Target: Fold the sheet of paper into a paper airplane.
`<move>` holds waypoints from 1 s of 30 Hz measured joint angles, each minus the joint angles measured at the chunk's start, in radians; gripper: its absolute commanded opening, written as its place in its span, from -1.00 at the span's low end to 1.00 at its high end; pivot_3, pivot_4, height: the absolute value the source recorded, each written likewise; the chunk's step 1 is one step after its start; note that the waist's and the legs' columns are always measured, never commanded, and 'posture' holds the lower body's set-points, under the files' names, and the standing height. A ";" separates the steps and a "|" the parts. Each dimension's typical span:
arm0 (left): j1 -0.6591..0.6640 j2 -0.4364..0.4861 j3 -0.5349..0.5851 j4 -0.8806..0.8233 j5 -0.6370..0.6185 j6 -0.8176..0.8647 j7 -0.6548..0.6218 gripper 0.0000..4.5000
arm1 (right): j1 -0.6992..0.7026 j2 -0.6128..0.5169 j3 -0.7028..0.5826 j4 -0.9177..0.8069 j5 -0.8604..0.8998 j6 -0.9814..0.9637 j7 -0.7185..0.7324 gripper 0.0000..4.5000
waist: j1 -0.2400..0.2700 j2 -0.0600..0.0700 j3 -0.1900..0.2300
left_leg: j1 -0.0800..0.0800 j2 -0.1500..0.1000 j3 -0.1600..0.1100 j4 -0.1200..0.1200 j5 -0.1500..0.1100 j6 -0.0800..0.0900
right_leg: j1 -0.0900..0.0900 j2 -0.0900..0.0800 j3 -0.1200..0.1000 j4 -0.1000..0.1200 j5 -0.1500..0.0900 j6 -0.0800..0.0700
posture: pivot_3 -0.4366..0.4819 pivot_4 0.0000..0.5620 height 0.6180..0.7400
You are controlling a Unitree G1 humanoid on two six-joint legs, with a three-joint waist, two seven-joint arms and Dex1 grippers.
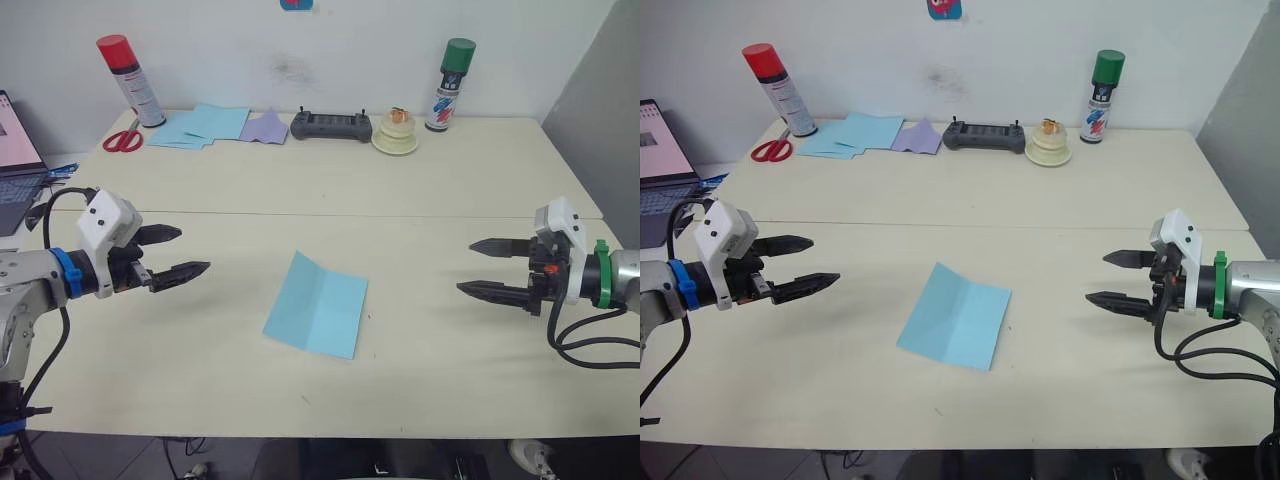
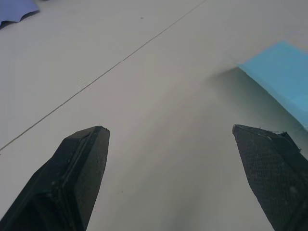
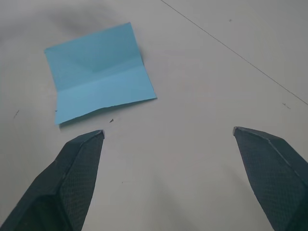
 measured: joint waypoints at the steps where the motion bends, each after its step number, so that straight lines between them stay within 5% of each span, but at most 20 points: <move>1: 0.005 0.000 0.005 -0.010 -0.003 0.009 0.000 1.00 | 0.003 0.001 0.000 -0.002 0.000 0.001 -0.002 0.99 | 0.000 0.000 0.000 | 0.000 0.000 0.000 0.000 0.000 0.000 | 0.000 0.000 0.000 0.000 0.000 0.000 | -0.05 -0.47 1.00; 4: -0.052 0.000 -0.014 -0.009 -0.003 0.026 0.003 1.00 | 0.006 0.011 -0.001 -0.008 0.001 0.002 -0.015 0.99 | 0.001 0.000 0.000 | 0.000 -0.001 0.000 0.001 0.000 0.000 | 0.000 0.001 -0.001 0.000 0.000 0.000 | -0.05 -0.47 1.00; 7: -0.205 -0.024 -0.077 -0.027 -0.007 0.049 0.013 0.72 | 0.001 0.035 0.009 -0.010 -0.001 0.000 -0.027 1.00 | 0.013 0.000 0.000 | 0.000 -0.002 0.000 0.002 0.000 0.000 | 0.002 0.001 -0.002 0.000 0.000 0.001 | -0.05 -0.47 1.00; 12: -0.430 -0.163 -0.277 -0.067 0.017 0.037 0.024 0.00 | -0.004 0.103 0.040 -0.010 -0.036 -0.017 -0.082 1.00 | 0.021 -0.001 0.000 | 0.000 -0.004 0.004 0.003 0.000 0.000 | 0.002 0.001 0.001 -0.001 0.003 0.000 | -0.05 -0.47 1.00; 16: -0.415 -0.268 -0.491 -0.023 0.146 -0.062 0.012 -0.58 | 0.024 0.145 0.048 -0.017 -0.077 -0.042 -0.133 1.00 | 0.016 0.000 0.000 | -0.001 -0.004 0.006 0.002 0.000 0.000 | 0.000 0.004 0.003 -0.001 0.004 -0.002 | -0.05 -0.47 1.00; 19: -0.367 -0.287 -0.546 -0.013 0.193 -0.090 0.004 -0.98 | 0.034 0.176 0.065 -0.032 -0.097 -0.057 -0.158 1.00 | 0.002 0.000 0.000 | -0.001 -0.002 0.004 0.001 0.000 0.000 | -0.001 0.006 0.002 0.000 0.004 -0.003 | -0.05 -0.47 1.00; 30: -0.168 -0.263 -0.584 -0.008 0.291 -0.109 0.014 -0.98 | 0.101 0.254 0.138 -0.123 -0.139 -0.063 -0.228 1.00 | -0.001 0.000 0.000 | -0.001 -0.002 0.000 0.002 0.000 0.000 | 0.000 0.004 0.001 0.001 0.002 -0.001 | -0.05 -0.47 1.00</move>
